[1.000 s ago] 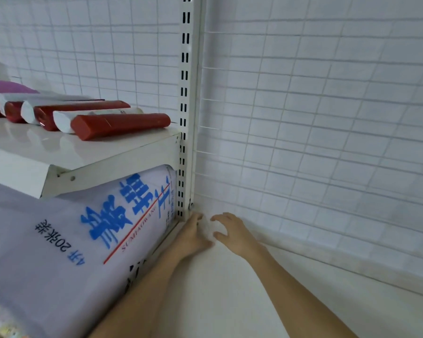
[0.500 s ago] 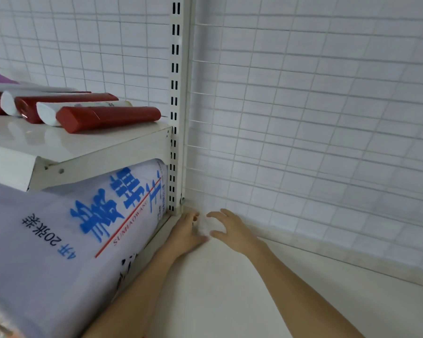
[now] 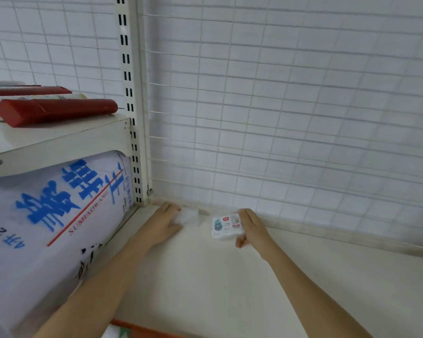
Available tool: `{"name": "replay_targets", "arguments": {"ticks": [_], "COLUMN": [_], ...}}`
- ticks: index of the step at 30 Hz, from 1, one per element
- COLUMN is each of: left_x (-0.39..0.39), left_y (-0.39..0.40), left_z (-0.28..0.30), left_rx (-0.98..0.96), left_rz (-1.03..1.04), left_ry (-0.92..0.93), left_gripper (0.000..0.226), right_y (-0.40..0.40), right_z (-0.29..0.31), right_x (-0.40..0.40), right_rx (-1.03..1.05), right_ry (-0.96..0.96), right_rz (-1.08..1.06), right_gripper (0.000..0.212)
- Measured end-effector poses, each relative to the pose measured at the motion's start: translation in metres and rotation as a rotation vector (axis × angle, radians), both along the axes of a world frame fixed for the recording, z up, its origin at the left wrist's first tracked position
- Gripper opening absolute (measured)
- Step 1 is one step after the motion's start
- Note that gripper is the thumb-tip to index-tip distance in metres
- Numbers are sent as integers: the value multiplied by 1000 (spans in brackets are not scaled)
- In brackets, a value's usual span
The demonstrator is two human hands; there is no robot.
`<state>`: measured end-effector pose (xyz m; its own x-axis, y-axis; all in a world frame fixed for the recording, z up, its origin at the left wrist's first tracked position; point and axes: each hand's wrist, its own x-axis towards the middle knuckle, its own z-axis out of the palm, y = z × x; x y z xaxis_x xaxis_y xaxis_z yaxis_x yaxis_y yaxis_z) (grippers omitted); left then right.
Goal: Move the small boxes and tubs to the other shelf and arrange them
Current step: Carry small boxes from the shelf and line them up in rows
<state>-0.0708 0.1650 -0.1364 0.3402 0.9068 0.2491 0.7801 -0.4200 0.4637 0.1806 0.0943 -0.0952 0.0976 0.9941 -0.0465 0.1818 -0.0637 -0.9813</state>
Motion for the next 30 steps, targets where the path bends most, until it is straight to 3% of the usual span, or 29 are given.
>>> {"name": "replay_targets", "arguments": {"ticks": [2, 5, 8, 12, 18, 20, 23, 25, 27, 30], "left_x": [0, 9, 19, 22, 13, 8, 2, 3, 10, 27], "left_y": [-3, -16, -24, -25, -27, -26, -25, -24, -24, -21], "left_z": [-2, 9, 19, 18, 21, 20, 16, 12, 13, 15], "left_rx": [51, -42, -252, -406, -466, -490, -470, -399, -358, -262], "left_rz": [-50, -53, 8, 26, 0, -89, -181, -171, -166, -205], "left_ry": [-30, -295, -423, -353, -393, -324, -152, -89, -122, -136], "left_gripper": [40, 21, 38, 47, 43, 33, 74, 79, 61, 70], "right_y": [-7, -14, -19, -22, -12, -11, -12, -14, -18, -39], "right_z": [-6, -10, -14, -13, -22, -19, -17, -23, -28, -21], "right_x": [10, 22, 30, 30, 48, 51, 53, 52, 54, 67], "right_rx": [1, -13, -36, -47, -48, -89, -137, -121, -52, 32], "right_ry": [-4, -20, -19, -128, -703, -670, -655, -750, -723, -677], "right_rz": [-36, -109, -155, -172, -7, 48, 215, 279, 217, 114], "right_gripper": [19, 20, 21, 26, 35, 43, 74, 86, 76, 65]}}
